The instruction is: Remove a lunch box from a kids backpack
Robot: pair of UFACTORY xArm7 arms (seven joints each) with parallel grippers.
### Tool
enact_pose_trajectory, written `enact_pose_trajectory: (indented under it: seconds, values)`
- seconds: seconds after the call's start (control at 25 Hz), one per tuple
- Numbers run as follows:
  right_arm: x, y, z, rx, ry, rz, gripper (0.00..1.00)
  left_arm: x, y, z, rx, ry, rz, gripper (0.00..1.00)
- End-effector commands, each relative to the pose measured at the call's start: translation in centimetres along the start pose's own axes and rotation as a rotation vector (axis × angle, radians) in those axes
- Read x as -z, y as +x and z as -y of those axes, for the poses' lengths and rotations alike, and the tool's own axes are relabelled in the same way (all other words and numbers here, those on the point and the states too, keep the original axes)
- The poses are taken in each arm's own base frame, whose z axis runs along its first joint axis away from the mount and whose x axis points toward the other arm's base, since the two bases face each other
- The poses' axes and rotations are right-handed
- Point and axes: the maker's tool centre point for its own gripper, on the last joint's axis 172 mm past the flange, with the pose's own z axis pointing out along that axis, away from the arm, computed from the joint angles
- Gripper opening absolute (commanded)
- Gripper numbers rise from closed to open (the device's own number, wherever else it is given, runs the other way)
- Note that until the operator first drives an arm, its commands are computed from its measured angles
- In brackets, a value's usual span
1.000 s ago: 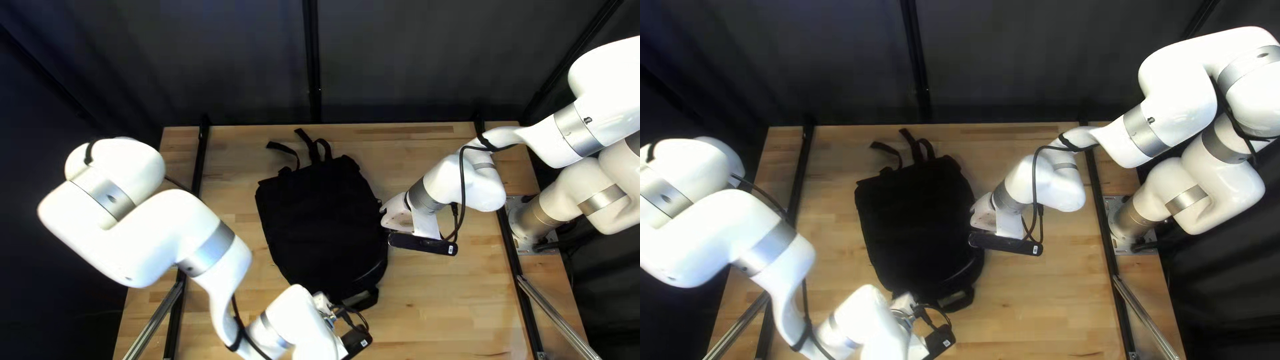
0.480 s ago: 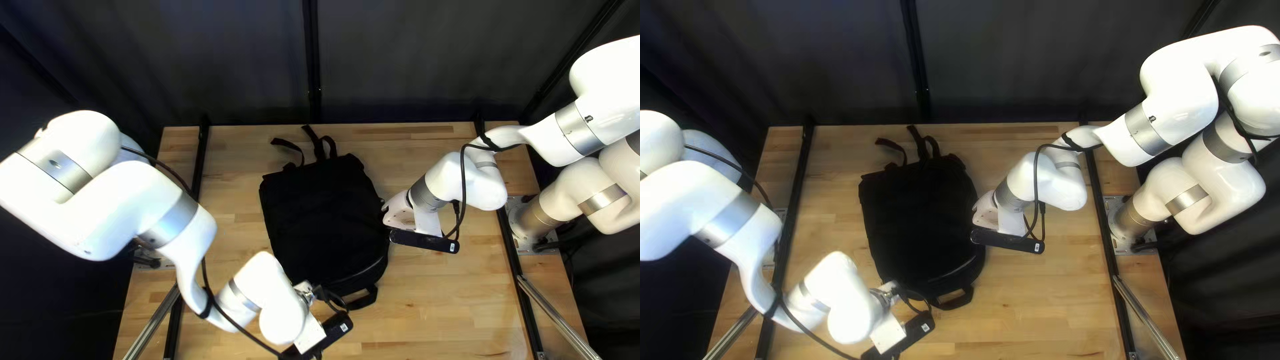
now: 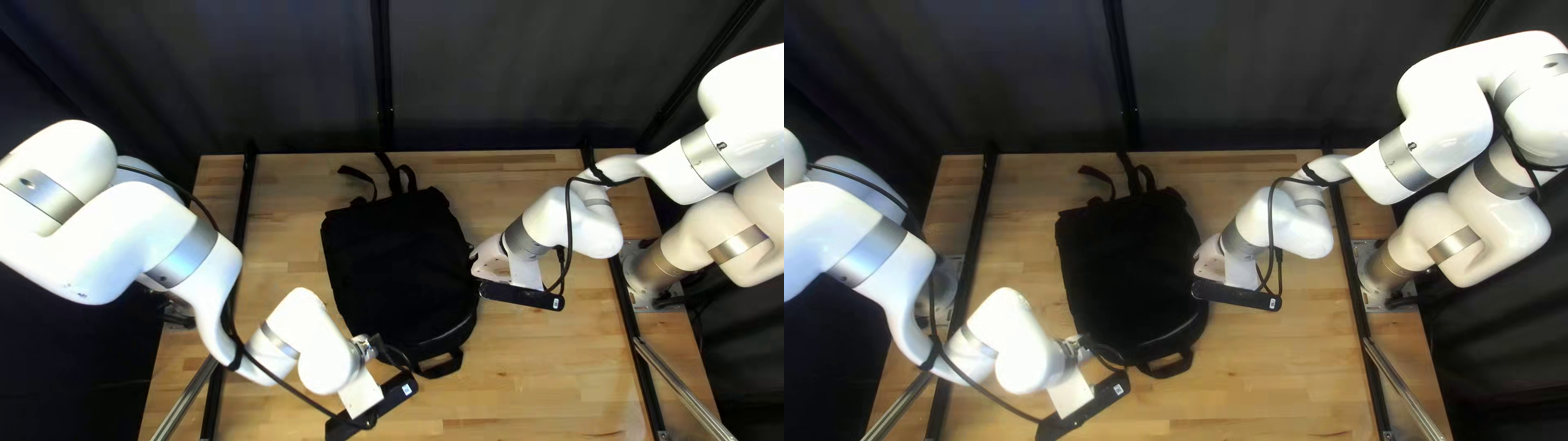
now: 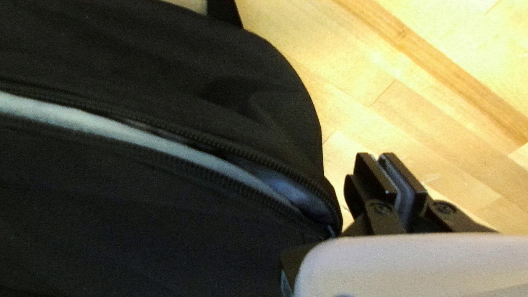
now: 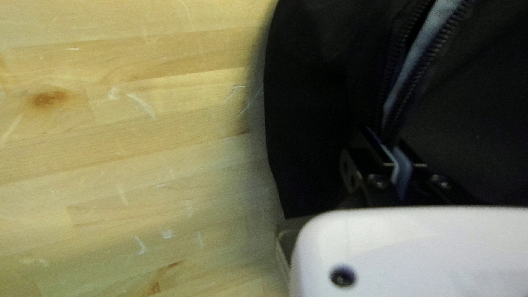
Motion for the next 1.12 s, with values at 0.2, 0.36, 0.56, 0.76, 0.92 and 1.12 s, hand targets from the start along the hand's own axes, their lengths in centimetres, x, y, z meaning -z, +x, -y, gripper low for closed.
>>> enact_pose_trajectory:
  seconds: [0.2,0.36,0.56,0.76,0.92,1.12]
  values:
    - [-0.1,0.1,0.2,-0.001,0.0,-0.002,0.0,-0.2,-2.4,0.0,-0.01,-0.002,-0.051,0.0]
    - [-0.2,0.1,0.2,-0.001,-0.001,-0.006,0.0,0.1,-3.9,-0.2,-0.013,0.0,-0.061,0.0]
    - [-0.4,0.0,-0.1,0.003,-0.001,-0.015,0.0,0.5,-5.5,0.0,-0.023,0.004,-0.081,0.0]
    - [-0.5,-0.1,0.1,0.006,0.0,-0.021,0.0,-0.3,-6.4,0.3,-0.032,0.001,-0.105,0.0]
    - [-0.6,-0.1,0.2,0.008,0.003,-0.027,0.0,-1.1,-6.8,0.7,-0.037,-0.004,-0.118,0.0]
    - [-0.5,-0.2,0.4,0.011,0.006,-0.03,0.0,-1.0,-7.5,1.2,-0.041,-0.007,-0.125,0.0]
